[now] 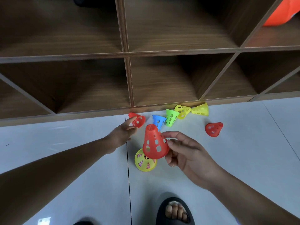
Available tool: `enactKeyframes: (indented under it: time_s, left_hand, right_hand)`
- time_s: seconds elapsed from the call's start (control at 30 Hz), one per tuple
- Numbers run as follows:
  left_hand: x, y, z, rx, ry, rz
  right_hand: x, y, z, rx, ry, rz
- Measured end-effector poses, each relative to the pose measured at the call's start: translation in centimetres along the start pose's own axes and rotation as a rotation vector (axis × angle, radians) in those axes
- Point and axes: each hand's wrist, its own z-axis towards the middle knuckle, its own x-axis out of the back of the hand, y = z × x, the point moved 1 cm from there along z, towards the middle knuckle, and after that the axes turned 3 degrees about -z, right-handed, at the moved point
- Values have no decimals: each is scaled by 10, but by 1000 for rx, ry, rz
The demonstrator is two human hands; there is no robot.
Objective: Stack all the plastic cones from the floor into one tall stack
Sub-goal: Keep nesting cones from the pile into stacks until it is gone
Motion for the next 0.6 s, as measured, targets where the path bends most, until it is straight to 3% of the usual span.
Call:
enactKeyframes:
  time_s: [0.17, 0.47, 0.6]
  left_hand:
    - [0, -1, -5, -42, 73, -155]
    - [8, -2, -17, -67, 267, -344]
    - [14, 12, -33, -118, 322, -294]
  right_hand:
    - [-4, 7, -3, -23, -82, -175]
    - [-4, 30, 9, 35, 26, -526]
    - [9, 30, 14, 26, 85, -685]
